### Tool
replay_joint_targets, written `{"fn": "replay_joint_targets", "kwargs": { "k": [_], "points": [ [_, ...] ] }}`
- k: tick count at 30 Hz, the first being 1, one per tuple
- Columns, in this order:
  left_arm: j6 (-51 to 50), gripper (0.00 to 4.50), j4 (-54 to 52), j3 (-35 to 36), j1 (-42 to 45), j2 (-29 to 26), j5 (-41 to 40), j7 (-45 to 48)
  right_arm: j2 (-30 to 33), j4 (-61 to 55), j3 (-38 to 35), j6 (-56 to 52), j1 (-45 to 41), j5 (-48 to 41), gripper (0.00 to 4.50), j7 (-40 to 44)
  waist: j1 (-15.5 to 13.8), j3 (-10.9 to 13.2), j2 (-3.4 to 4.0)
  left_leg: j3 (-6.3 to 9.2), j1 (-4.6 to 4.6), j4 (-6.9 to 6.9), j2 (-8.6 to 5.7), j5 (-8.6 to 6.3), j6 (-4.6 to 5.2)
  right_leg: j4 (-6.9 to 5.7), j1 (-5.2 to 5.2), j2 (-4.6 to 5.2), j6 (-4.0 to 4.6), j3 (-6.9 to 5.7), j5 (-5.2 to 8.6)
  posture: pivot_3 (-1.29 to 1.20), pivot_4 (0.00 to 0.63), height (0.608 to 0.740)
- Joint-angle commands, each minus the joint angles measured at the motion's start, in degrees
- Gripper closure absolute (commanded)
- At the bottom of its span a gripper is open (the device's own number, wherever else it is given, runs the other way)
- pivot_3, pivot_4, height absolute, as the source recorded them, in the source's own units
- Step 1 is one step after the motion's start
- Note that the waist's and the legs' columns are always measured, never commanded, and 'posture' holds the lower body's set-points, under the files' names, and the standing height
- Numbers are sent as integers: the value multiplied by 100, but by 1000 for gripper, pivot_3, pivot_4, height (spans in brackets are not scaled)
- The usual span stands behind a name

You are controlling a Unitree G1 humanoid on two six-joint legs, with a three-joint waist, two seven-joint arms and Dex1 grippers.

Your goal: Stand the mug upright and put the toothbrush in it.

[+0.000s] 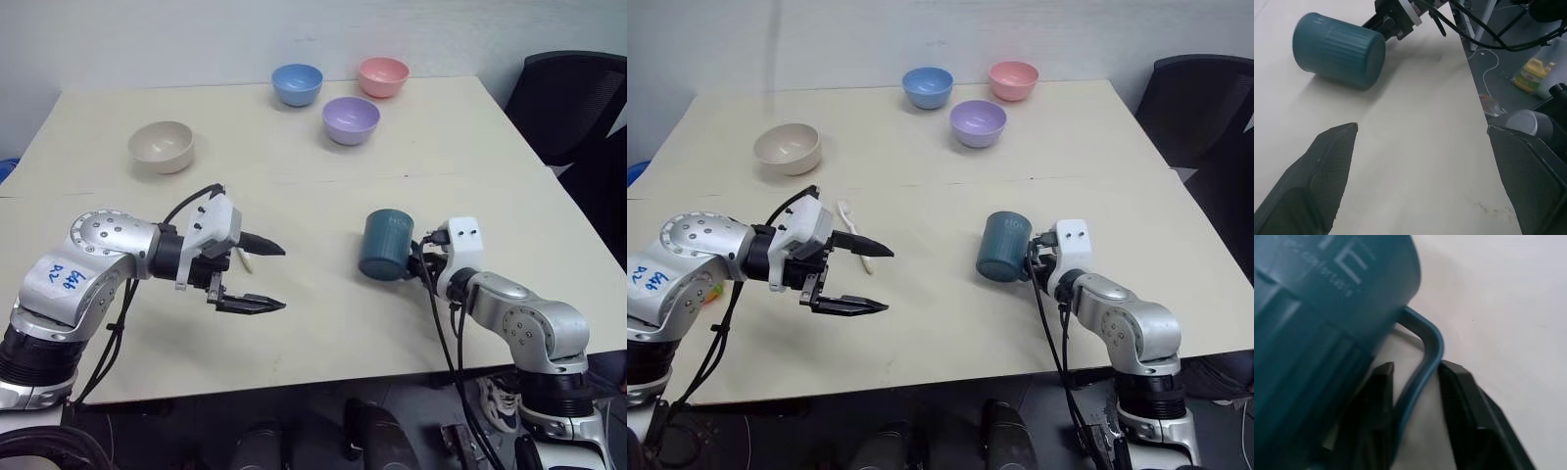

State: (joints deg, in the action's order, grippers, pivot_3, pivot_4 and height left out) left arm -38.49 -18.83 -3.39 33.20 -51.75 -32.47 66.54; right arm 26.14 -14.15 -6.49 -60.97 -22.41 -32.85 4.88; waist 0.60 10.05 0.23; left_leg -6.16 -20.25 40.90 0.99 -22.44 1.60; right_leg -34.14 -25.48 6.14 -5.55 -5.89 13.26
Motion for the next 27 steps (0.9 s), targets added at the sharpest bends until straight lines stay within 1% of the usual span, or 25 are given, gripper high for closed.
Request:
{"fn": "replay_joint_targets", "kwargs": {
  "k": [1, 3, 6, 9, 12, 13, 15, 18, 20, 22, 26, 27],
  "points": [
    [206, 0, 80, -31, 19, -3, 151, 80, 217, 63, 185, -101, -9, 149, 4128, 327, 0, 0, 0, 2, 0, 0, 0, 0, 0, 0, 0, 0, 0, 0, 0, 0, 150, 740],
    [341, 0, 184, -81, 3, 2, 295, 88, 212, 142, 111, -132, -34, 148, 4128, 412, -1, 0, 0, 4, 1, 0, 0, 0, 0, 1, 0, -1, 0, -1, 0, 0, 150, 740],
    [368, 0, 276, -70, 46, 50, 367, 27, 267, 193, 198, 84, -126, 346, 4128, 532, -12, -1, -1, 3, 0, 1, -1, 0, 0, 1, 1, 0, 0, -2, 0, 0, 150, 740],
    [171, 0, 218, 105, 24, 85, 226, -117, 78, 149, 203, 281, -285, 349, 4128, 650, -21, -1, -2, 6, -1, 4, 0, 0, 0, 0, 1, 0, 0, -1, 0, 0, 150, 740],
    [-119, 0, 87, 434, -78, 135, 72, -462, -159, 176, 433, 764, -485, 586, 4128, 710, 13, 0, -1, 17, -1, 3, 1, 0, 0, -1, -1, -1, 0, 0, 0, 0, 150, 740],
    [-379, 0, -43, 735, -203, 168, -109, -706, -456, 351, 519, 1229, -705, 744, 4128, 647, 35, 0, -1, 18, -2, 2, 3, 0, 0, -1, -3, -1, 0, -1, 0, 0, 150, 740],
    [-737, 0, -254, 1144, -400, 200, -374, -1028, -881, 628, 602, 1810, -1018, 931, 4128, 600, 138, 1, 0, 21, -2, -2, 7, 0, -1, 0, -5, -2, 0, -2, 0, 0, 150, 740],
    [-914, 0, -600, 1570, -907, 66, -444, -1281, -1315, 1137, 975, 2884, -1427, 1383, 4128, 869, 185, 3, 5, 19, -1, -7, 11, -1, -6, -2, -10, -2, 0, -2, 0, 0, 150, 740],
    [-1022, 0, -728, 1845, -1148, 12, -479, -1464, -1668, 1720, 1063, 3680, -1693, 1669, 4128, 801, 188, 4, 5, 25, -1, -10, 11, -1, -7, 0, -10, -2, 2, -7, 1, 0, 150, 740],
    [-1107, 0, -843, 2052, -1302, -27, -518, -1605, -1891, 2148, 1045, 3656, -1846, 1654, 4128, 856, 157, 3, 4, 30, -5, -8, 9, -2, -8, 1, -10, 0, 3, -10, 2, 0, 150, 740],
    [-1277, 0, -1103, 2364, -1498, -86, -760, -1706, -1632, 1798, 837, 3370, -1937, 1666, 4128, 959, 96, 4, 6, 50, -16, 1, 17, 0, -5, 0, -6, 18, 3, -19, 2, 0, 150, 740],
    [-1282, 0, -1149, 2384, -1544, -104, -783, -1721, -1457, 1624, 826, 3203, -1948, 1680, 3958, 1021, 97, 4, 6, 53, -16, 1, 12, 0, -4, -2, -5, 24, 3, -21, 2, 0, 150, 740]
  ]
}}
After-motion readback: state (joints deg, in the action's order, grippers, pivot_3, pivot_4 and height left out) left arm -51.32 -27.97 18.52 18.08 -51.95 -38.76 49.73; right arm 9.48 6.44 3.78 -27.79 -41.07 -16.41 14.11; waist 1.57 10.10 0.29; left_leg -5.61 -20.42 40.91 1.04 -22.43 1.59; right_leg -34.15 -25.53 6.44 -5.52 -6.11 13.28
